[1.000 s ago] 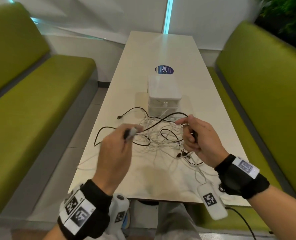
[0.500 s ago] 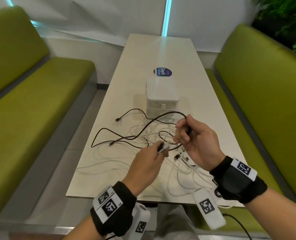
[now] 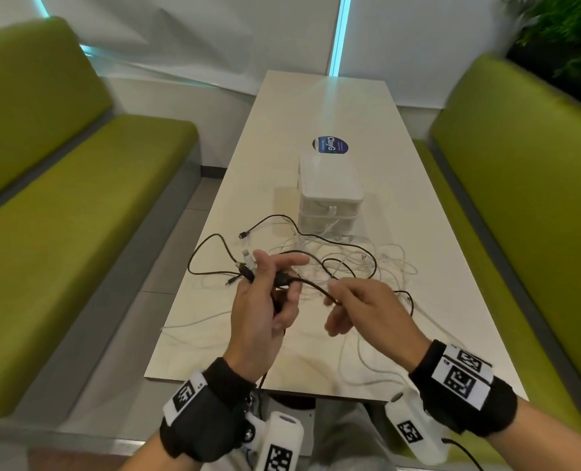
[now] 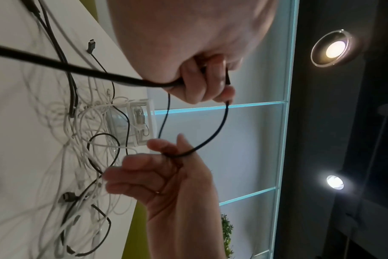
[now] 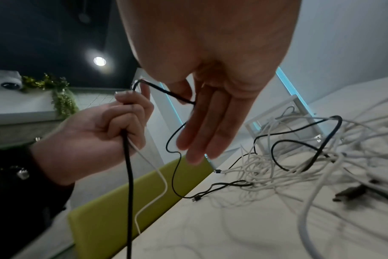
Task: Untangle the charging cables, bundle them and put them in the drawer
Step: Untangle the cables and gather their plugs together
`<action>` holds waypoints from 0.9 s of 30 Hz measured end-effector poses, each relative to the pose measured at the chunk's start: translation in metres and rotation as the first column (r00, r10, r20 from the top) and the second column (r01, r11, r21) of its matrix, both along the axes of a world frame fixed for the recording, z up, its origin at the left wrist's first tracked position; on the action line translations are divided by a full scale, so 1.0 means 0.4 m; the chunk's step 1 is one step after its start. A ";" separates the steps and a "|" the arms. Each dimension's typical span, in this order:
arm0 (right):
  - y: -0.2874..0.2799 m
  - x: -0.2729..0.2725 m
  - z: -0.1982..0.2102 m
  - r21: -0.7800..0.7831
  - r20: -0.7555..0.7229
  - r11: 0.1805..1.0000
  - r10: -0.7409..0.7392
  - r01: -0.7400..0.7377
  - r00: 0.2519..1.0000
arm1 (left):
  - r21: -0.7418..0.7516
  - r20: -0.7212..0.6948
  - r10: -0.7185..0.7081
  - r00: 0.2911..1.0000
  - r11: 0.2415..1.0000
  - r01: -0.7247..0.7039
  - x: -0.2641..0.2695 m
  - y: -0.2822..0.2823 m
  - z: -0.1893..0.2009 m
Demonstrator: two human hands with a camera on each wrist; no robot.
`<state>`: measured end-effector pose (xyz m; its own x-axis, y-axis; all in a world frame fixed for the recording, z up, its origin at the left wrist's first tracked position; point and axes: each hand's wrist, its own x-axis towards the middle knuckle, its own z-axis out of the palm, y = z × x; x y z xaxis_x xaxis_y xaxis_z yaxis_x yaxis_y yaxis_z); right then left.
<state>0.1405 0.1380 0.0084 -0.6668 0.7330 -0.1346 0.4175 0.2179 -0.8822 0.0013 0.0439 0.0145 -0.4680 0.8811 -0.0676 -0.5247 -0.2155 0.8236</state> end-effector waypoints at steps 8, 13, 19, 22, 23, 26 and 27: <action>-0.044 -0.009 -0.003 0.111 0.222 0.901 0.389 -0.420 0.894 | 0.081 0.037 -0.053 0.998 0.995 0.050 -0.014 -0.005 -0.002; -0.047 -0.024 -0.010 0.180 0.271 0.879 0.387 -0.442 0.881 | 0.086 0.172 -0.193 0.966 0.980 0.180 -0.033 -0.018 -0.005; -0.057 -0.027 -0.012 0.220 0.321 0.874 0.355 -0.434 0.878 | 0.059 0.064 -0.162 0.985 0.986 0.159 -0.038 -0.021 -0.007; -0.063 -0.023 -0.009 0.244 0.316 0.877 0.333 -0.415 0.889 | -0.095 -0.278 -0.156 0.948 0.986 0.135 -0.032 -0.016 0.015; -0.063 -0.025 -0.005 0.254 0.318 0.877 0.324 -0.409 0.891 | -0.146 -0.377 -0.151 0.914 0.984 0.103 -0.028 -0.014 0.019; -0.057 -0.038 0.002 0.322 0.358 0.843 0.313 -0.431 0.880 | -0.193 -0.560 -0.136 0.817 0.981 0.031 -0.011 -0.010 0.014; -0.055 -0.039 -0.001 0.381 0.380 0.804 0.315 -0.457 0.870 | -0.195 -0.562 -0.116 0.819 0.981 0.005 -0.006 -0.013 0.012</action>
